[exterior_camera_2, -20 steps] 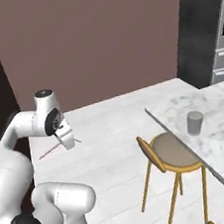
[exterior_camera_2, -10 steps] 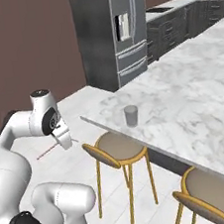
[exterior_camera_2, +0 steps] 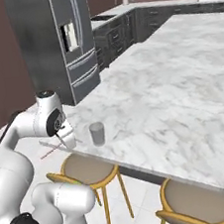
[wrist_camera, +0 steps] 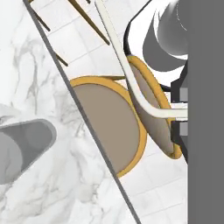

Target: Take a straw from the drawer in front and place it inside the glass cup on the dining counter.

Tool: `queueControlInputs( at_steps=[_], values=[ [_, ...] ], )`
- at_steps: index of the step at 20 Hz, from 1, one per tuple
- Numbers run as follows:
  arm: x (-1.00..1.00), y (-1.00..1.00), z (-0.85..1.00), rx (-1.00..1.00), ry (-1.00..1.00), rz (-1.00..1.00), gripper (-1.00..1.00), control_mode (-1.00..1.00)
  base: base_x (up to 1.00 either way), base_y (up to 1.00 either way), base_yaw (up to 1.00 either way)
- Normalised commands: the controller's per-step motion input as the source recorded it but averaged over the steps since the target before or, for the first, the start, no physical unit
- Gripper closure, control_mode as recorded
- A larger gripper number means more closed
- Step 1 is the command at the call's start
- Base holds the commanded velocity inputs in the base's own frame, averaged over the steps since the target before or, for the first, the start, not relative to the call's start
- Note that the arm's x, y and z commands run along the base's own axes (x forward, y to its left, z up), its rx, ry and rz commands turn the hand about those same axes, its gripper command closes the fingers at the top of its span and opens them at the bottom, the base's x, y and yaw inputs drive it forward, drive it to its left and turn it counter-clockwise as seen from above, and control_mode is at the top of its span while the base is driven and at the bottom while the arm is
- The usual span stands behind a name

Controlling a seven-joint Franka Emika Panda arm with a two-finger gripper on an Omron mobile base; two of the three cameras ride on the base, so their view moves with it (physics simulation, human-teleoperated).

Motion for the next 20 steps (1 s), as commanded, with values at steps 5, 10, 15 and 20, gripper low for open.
queueControlInputs(
  at_steps=[5,10,15,20],
  values=[
    [0.0,0.0,0.0,0.0,0.0,0.0,1.0,1.0,0.52,0.02,-0.56],
    [0.0,0.0,0.0,0.0,0.0,0.0,1.0,1.0,0.49,0.12,-0.58],
    [0.07,0.0,0.02,0.0,0.0,-0.06,1.0,-1.0,0.39,0.12,-0.39],
    [0.17,0.0,0.28,0.02,-0.1,-0.06,1.0,-1.0,0.0,0.0,0.0]
  ],
)
